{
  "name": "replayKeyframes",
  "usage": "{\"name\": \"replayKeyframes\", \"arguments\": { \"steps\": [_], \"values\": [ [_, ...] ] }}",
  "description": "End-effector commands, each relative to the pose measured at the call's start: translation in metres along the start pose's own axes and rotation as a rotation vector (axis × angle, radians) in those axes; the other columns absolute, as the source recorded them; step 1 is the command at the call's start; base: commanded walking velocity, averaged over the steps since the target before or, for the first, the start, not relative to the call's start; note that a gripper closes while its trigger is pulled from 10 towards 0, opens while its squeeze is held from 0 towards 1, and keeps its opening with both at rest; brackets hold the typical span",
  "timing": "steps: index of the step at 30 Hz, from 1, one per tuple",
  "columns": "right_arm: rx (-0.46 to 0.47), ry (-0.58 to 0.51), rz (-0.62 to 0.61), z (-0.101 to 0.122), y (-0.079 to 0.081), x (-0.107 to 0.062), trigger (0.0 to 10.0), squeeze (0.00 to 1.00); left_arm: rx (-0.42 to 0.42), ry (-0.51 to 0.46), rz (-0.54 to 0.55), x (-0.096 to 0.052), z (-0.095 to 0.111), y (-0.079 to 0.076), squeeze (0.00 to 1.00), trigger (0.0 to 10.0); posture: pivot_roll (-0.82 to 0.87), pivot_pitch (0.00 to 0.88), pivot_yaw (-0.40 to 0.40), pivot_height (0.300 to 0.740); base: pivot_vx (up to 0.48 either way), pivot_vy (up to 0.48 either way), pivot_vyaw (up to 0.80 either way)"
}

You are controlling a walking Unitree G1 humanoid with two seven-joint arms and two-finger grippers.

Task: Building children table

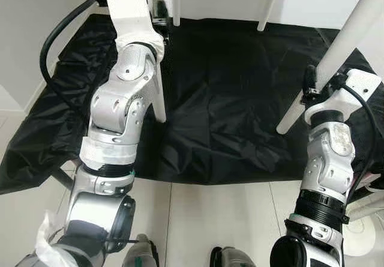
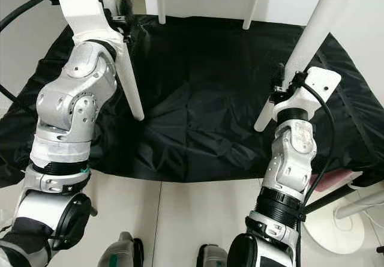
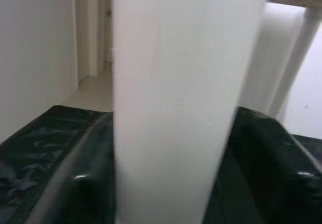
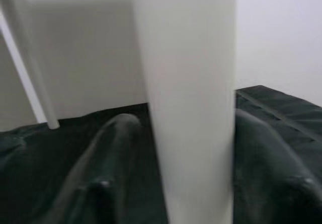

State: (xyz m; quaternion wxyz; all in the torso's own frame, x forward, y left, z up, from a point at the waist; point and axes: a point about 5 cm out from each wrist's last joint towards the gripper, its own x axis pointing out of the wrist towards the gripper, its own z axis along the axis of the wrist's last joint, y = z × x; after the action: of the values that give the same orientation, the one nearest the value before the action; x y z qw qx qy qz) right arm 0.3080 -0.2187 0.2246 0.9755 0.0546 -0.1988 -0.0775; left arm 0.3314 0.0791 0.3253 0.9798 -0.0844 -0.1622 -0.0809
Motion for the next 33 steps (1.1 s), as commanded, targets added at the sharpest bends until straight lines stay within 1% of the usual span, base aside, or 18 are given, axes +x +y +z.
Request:
{"name": "replayKeyframes", "arguments": {
  "steps": [1,3,4,5,6,7,8,33],
  "values": [
    [0.038,0.008,0.069,-0.008,0.016,-0.002,10.0,1.00,0.034,-0.041,-0.301,-0.009,0.006,-0.024,1.00,10.0,0.02,0.000,0.000,0.740,0.000,0.000,0.00],
    [0.038,0.008,0.069,-0.008,0.016,-0.002,10.0,1.00,0.034,-0.041,-0.301,-0.009,0.006,-0.024,1.00,10.0,0.02,0.000,0.000,0.740,0.000,0.000,0.00],
    [0.038,-0.005,0.069,-0.007,0.016,-0.003,10.0,1.00,0.052,-0.037,-0.302,-0.010,0.005,-0.022,1.00,10.0,0.02,0.000,0.000,0.740,0.000,0.000,0.00],
    [0.038,-0.005,0.069,-0.007,0.016,-0.003,10.0,1.00,0.052,-0.037,-0.302,-0.010,0.005,-0.022,1.00,10.0,0.02,0.000,0.000,0.740,0.000,0.000,0.00],
    [0.036,-0.015,0.066,-0.006,0.016,-0.006,10.0,1.00,0.081,-0.028,-0.295,-0.014,0.000,-0.018,0.71,10.0,0.02,0.000,0.000,0.740,0.000,0.000,0.00],
    [0.030,-0.023,0.065,-0.005,0.016,-0.008,10.0,1.00,0.099,-0.022,-0.285,-0.019,-0.003,-0.014,0.00,10.0,0.02,0.000,0.000,0.740,0.000,0.000,0.00],
    [0.026,-0.027,0.065,-0.005,0.016,-0.009,10.0,1.00,0.109,-0.018,-0.279,-0.022,-0.005,-0.011,0.00,10.0,0.02,0.122,0.054,0.740,0.000,0.000,0.00],
    [0.026,-0.027,0.065,-0.005,0.016,-0.009,10.0,1.00,0.109,-0.018,-0.279,-0.022,-0.005,-0.011,0.00,10.0,0.02,0.122,0.054,0.740,0.000,0.000,0.00]
  ]
}}
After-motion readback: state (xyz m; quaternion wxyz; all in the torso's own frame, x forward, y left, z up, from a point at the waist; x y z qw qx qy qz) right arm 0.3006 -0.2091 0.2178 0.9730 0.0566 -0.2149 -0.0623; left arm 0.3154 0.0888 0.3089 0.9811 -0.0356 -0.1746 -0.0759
